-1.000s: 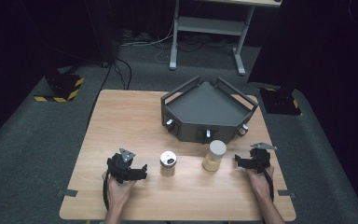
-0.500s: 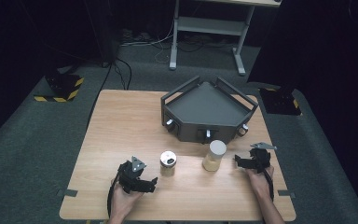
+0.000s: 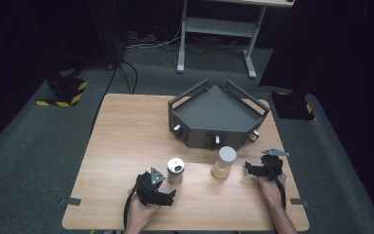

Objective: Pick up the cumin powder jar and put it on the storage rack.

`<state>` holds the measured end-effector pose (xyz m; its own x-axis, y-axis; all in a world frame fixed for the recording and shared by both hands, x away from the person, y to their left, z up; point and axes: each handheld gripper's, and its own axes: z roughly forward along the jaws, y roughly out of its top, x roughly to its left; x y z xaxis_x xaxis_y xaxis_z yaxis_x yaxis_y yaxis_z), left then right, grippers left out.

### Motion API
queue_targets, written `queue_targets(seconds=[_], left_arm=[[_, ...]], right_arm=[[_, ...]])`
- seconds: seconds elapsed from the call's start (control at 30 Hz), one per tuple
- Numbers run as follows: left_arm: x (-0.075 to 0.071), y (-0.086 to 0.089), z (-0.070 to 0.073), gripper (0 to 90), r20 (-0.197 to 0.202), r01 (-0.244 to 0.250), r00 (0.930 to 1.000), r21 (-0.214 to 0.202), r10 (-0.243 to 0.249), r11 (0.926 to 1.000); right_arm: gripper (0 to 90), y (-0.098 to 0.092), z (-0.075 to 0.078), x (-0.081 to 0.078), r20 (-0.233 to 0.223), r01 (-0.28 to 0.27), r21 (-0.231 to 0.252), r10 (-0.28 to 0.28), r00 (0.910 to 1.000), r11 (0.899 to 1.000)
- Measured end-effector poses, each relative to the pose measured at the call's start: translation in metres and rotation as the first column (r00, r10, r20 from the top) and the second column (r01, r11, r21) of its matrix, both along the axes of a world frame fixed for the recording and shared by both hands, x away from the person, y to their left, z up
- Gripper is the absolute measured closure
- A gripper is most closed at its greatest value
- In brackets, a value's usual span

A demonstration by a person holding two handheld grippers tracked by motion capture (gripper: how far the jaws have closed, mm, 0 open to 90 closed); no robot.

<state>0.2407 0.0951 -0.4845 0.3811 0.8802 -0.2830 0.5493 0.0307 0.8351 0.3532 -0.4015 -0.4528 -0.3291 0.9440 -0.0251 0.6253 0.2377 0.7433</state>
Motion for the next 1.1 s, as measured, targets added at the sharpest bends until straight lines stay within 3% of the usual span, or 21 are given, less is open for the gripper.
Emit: queue_targets(seconds=[0.07,0.1,0.17,0.23,0.3,0.4,0.43,0.53,0.57,0.6,0.63,0.67,0.8,0.97,1.03,1.1], left_arm=[[0.002,-0.004,0.000,4.4,0.004,0.002,1.0000,-0.006,-0.002,1.0000],[-0.003,-0.022,-0.015,4.4,0.032,-0.103,0.9935,-0.174,0.110,0.9793],[-0.001,-0.024,-0.013,4.7,0.037,-0.094,0.9941,-0.172,0.102,0.9806],[0.001,-0.025,-0.009,4.9,0.031,-0.084,0.9955,-0.141,0.090,0.9864],[0.010,-0.017,0.001,5.0,0.030,-0.003,0.9995,-0.036,0.004,0.9993],[0.015,-0.022,0.004,5.8,0.039,0.004,0.9992,-0.029,-0.002,0.9996],[0.037,-0.001,0.042,6.0,-0.060,0.227,0.9738,0.299,-0.219,0.9267],[0.040,-0.004,0.043,6.6,-0.063,0.221,0.9753,0.306,-0.211,0.9261],[0.027,-0.019,0.017,6.7,0.014,0.064,0.9978,0.091,-0.065,0.9939],[0.028,-0.019,0.017,6.8,0.012,0.064,0.9978,0.088,-0.065,0.9941],[0.044,-0.007,0.043,7.2,-0.061,0.212,0.9774,0.300,-0.202,0.9302],[0.043,-0.009,0.040,7.5,-0.044,0.190,0.9816,0.289,-0.186,0.9382],[0.045,-0.014,0.038,8.7,-0.038,0.171,0.9852,0.284,-0.167,0.9434],[0.045,-0.018,0.038,13.1,-0.024,0.165,0.9860,0.297,-0.165,0.9406],[0.045,-0.021,0.039,14.2,-0.017,0.162,0.9862,0.313,-0.165,0.9359],[0.045,-0.023,0.038,15.6,-0.012,0.152,0.9876,0.315,-0.156,0.9370]], right_arm=[[3.8,0.000,0.000,0.000,0.000,0.000,0.000,0.000,1.0000,1.000],[3.8,0.000,0.000,0.000,0.000,0.000,0.000,0.000,1.0000,1.000],[3.8,0.000,0.000,0.000,0.000,0.000,0.000,0.000,1.0000,1.000],[3.8,0.000,0.000,0.000,0.000,0.000,0.000,0.000,1.0000,1.000],[3.8,0.000,0.000,0.000,0.000,0.000,0.000,0.000,1.0000,1.000],[3.8,0.000,0.000,0.000,0.000,0.000,0.000,0.000,1.0000,1.000],[3.8,0.000,0.000,0.000,0.000,0.000,0.000,0.000,1.0000,1.000],[3.7,0.000,0.000,0.000,0.000,0.000,0.000,0.000,1.0000,1.000],[3.4,0.000,0.000,0.000,-0.001,-0.001,0.000,0.001,1.0000,1.000],[3.4,0.000,0.000,0.000,-0.001,-0.002,0.000,0.002,1.0000,1.000],[3.3,0.000,0.000,0.000,-0.001,-0.003,0.000,0.003,1.0000,1.000],[3.3,0.000,0.000,0.000,-0.001,-0.002,0.000,0.002,1.0000,1.000],[3.2,0.000,0.000,0.000,-0.002,-0.003,-0.001,0.003,1.0000,1.000],[3.2,0.000,0.000,0.000,-0.002,-0.004,-0.001,0.004,1.0000,1.000],[3.2,0.000,0.000,0.000,-0.002,-0.003,-0.001,0.003,1.0000,1.000],[3.2,0.000,0.000,0.000,-0.002,-0.003,-0.001,0.003,1.0000,1.000]])
